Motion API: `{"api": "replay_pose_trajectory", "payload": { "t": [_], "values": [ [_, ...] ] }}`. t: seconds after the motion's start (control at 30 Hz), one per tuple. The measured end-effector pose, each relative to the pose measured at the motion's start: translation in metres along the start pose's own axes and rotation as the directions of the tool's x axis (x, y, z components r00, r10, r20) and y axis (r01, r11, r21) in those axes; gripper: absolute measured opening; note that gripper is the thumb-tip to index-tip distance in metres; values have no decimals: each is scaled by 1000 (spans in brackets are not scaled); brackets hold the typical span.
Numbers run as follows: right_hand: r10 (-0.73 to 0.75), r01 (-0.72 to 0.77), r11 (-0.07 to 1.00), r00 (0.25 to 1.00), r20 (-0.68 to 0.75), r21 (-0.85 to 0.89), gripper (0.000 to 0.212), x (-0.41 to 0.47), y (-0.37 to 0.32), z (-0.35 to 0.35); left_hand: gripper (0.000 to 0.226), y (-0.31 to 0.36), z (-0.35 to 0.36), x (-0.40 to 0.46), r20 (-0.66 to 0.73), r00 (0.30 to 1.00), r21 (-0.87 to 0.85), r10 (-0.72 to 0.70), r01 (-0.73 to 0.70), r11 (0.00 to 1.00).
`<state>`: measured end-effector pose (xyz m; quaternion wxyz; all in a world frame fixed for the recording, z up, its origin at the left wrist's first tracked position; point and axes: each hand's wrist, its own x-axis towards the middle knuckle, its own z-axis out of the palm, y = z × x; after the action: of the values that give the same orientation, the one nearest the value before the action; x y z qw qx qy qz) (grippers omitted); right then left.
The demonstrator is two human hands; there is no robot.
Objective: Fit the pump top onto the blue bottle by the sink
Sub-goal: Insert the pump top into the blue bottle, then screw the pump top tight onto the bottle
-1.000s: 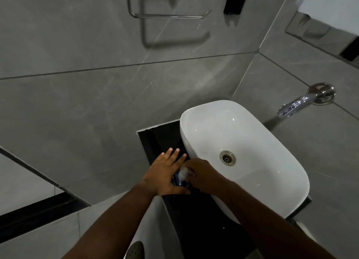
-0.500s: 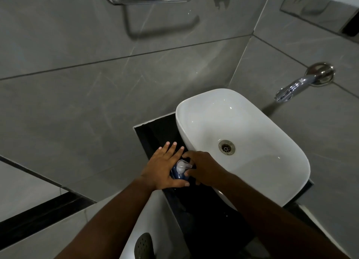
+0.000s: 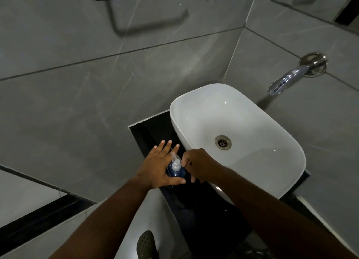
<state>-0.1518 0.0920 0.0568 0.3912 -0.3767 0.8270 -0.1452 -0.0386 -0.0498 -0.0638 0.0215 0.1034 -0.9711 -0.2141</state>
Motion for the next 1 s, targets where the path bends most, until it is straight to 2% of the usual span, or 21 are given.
{"api": "replay_pose_trajectory", "payload": {
  "t": [0.07,0.13,0.27,0.4,0.57,0.7,0.83,1.0],
  "values": [
    [-14,15,999,999,-41,29,11,1,1,2,114,1,-2,0,7,1000,9,2,-2,1000],
    [-65,68,997,996,-69,48,28,2,2,5,113,2,-3,0,15,1000,10,2,-2,1000],
    [-68,75,994,993,-92,79,18,3,6,7,113,3,-5,-1,28,1000,7,-2,2,1000],
    [-190,198,980,968,-165,31,26,7,10,9,113,4,-6,0,29,1000,-9,-1,1,1000],
    [-173,185,981,970,-172,55,18,10,12,8,112,4,-6,0,33,999,-8,-2,3,1000],
    [-249,252,968,956,-154,3,23,11,13,9,112,4,-6,0,36,999,-1,-4,4,1000],
    [-211,219,975,965,-155,39,18,13,12,7,113,4,-5,0,32,999,4,-7,6,1000],
    [-260,262,965,963,-71,17,28,14,11,5,114,4,-6,-1,29,1000,15,-7,7,1000]
  ]
}}
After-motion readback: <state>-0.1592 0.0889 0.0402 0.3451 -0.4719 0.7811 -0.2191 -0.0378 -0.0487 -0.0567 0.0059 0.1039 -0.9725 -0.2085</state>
